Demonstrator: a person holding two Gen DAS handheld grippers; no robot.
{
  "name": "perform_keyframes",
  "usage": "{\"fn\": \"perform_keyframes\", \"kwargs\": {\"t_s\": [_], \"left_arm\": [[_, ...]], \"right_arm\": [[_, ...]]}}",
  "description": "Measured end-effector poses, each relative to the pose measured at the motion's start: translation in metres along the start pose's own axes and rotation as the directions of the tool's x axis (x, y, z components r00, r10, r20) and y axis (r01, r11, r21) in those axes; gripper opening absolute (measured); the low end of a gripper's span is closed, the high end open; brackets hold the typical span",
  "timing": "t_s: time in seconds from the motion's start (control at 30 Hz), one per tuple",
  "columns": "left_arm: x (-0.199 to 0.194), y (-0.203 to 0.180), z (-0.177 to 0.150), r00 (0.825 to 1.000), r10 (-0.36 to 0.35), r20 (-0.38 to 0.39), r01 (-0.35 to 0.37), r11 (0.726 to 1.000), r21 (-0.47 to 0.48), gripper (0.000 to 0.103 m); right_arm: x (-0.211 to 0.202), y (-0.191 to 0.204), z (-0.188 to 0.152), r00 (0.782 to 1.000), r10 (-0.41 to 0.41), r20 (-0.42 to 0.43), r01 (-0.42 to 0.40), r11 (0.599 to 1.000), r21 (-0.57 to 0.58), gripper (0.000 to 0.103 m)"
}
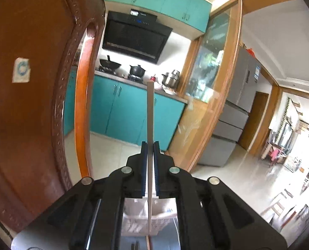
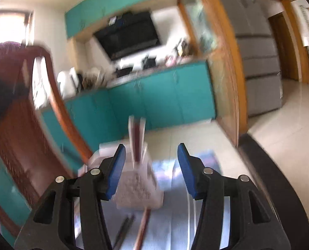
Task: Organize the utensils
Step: 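Lift both light chopsticks into the white basket and open both grippers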
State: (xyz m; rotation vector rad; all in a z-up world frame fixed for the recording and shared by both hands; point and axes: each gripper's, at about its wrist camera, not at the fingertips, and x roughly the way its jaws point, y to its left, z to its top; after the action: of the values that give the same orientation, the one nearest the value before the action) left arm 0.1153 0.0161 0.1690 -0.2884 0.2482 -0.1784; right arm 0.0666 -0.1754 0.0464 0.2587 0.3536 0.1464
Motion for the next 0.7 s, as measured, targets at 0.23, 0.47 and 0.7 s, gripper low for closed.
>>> {"fn": "perform_keyframes", "kwargs": {"t_s": [0.23,0.47,0.7], "left_arm": [[0.047,0.009,-0.015,0.996,0.083,-0.03,-0.084,0.996,-0.017,0.007],[0.097,0.012,-0.052,0.977,0.144,-0.157,-0.141,0.989,0.031,0.007],[0.1,0.009,-0.082,0.961,0.147,-0.236,-0.13,0.988,0.087,0.007]], "right_arm": [[0.048,0.023,-0.038,0.957,0.057,-0.283,-0.081,0.994,-0.073,0.051],[0.066,0.027,-0.054,0.92,0.033,-0.392,-0.07,0.994,-0.081,0.051],[0.086,0.02,-0.081,0.845,-0.045,-0.533,-0.021,0.993,-0.116,0.051]]}}
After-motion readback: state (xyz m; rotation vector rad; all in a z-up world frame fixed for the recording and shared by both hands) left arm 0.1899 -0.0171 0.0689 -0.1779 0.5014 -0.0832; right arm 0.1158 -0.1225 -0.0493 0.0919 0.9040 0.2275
